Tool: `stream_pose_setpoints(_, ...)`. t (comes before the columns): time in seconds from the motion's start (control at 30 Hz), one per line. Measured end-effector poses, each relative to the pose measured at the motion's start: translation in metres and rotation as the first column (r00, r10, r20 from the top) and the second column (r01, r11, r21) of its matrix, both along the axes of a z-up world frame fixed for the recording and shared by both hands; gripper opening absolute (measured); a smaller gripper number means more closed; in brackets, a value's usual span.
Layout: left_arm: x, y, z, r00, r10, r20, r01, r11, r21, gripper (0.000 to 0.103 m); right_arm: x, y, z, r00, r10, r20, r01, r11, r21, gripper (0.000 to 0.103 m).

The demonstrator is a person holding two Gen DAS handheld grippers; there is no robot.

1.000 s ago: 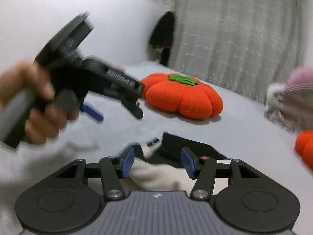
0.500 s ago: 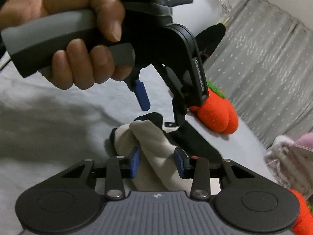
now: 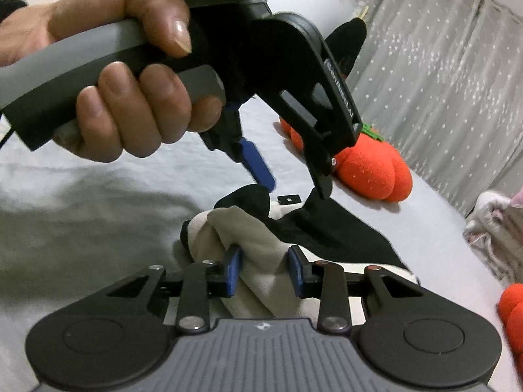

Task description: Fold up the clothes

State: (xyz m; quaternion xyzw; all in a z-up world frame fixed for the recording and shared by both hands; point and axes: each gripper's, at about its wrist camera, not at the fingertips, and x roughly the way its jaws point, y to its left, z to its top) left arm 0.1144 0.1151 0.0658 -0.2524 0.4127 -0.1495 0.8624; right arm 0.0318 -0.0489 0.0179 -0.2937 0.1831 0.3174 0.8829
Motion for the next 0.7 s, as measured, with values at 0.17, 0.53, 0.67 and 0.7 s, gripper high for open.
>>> stream_pose_setpoints(0.17,0.003,-0.013,-0.002,0.999,-0.041,-0.007,0.042,0.999,0.025,0.019,0.004,-0.003,0.001,0.999,-0.010,-0.032,0.011,0.999,0.031,0.032)
stream_pose_setpoints(0.53,0.009,-0.022,-0.015,0.994,-0.071,-0.085,0.080,0.991,0.105,0.048,0.003,-0.007,0.002,0.997,-0.010,-0.073,0.014,0.998,0.059,0.034)
stream_pose_setpoints(0.67,0.008,-0.031,-0.015,0.992,-0.099,-0.080,0.110,0.982,0.154,0.050,0.001,-0.007,0.000,0.997,-0.008,-0.073,0.012,0.998,0.060,0.034)
stream_pose_setpoints(0.7,0.008,-0.032,-0.016,0.992,-0.101,-0.078,0.112,0.981,0.159,0.048,0.001,-0.006,-0.001,0.997,-0.009,-0.073,0.013,0.998,0.060,0.034)
